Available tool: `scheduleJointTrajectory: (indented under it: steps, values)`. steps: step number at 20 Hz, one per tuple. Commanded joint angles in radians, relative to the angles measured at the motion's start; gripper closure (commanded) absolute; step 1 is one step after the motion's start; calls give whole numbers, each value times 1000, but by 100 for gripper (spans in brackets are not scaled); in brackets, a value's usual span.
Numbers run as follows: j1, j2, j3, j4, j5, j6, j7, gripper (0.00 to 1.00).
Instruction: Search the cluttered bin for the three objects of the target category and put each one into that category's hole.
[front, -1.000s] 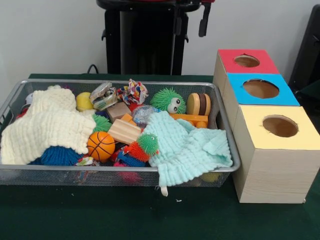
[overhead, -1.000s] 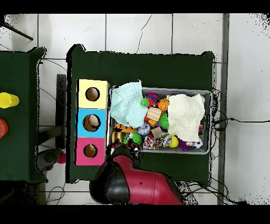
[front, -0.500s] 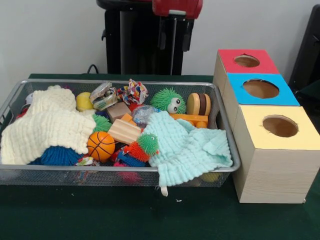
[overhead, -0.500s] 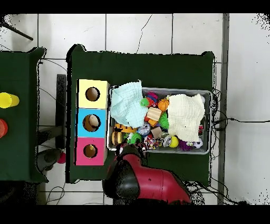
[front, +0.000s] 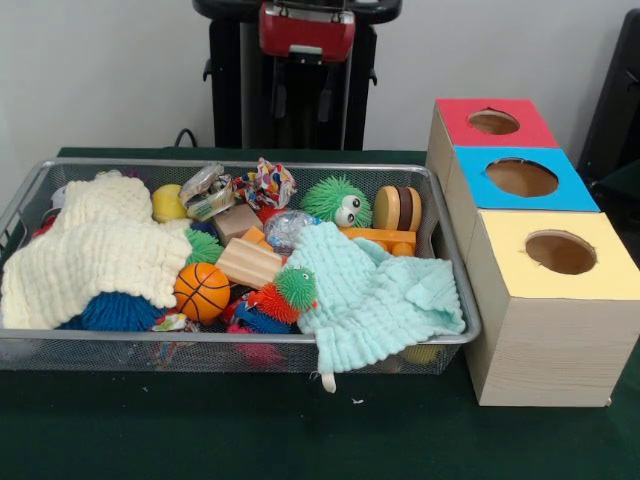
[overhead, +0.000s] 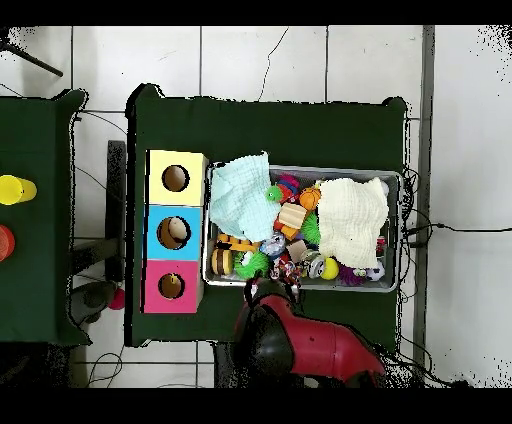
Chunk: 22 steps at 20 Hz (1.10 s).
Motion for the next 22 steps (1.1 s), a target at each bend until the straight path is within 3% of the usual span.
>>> scheduleJointTrajectory:
  steps: [1,10,15,22]
  values:
    - [-17,133,48,-11,-115,-105,89,0]
    - [14,310,-36,-52,-140,-262,157,0]
    - [39,395,-66,-77,-129,-284,142,0]
    - [6,468,-103,-114,-194,-280,90,0]
